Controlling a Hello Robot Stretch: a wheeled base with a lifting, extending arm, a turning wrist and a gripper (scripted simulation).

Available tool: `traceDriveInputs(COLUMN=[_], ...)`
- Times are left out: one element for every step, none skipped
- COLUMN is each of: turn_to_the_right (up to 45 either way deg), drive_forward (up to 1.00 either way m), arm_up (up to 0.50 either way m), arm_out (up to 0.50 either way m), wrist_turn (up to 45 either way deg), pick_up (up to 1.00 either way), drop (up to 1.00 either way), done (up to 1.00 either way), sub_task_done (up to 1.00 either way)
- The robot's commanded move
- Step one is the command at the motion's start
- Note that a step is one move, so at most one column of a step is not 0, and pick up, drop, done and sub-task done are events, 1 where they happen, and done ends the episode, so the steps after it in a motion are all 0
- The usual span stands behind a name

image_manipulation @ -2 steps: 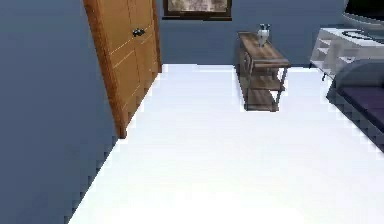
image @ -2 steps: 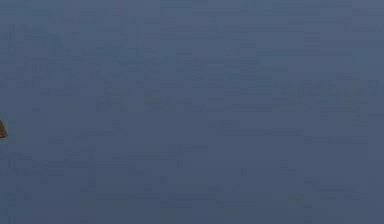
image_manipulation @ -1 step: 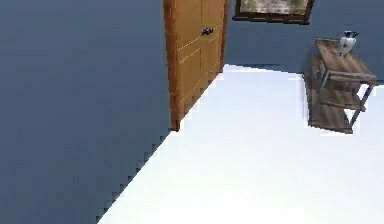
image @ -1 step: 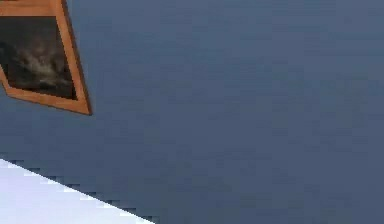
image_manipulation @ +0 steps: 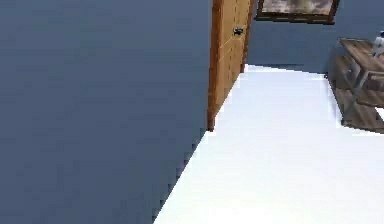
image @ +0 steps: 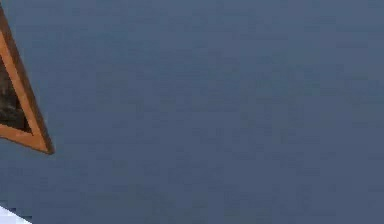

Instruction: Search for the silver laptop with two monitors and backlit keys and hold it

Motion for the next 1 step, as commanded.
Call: traceDriveInputs(turn_to_the_right=[-45.0], drive_forward=[0.00], arm_up=[0.00], arm_out=[0.00], wrist_turn=[0.0], pick_up=[0.00], drop=[0.00], done=[0.00], sub_task_done=[0.00])
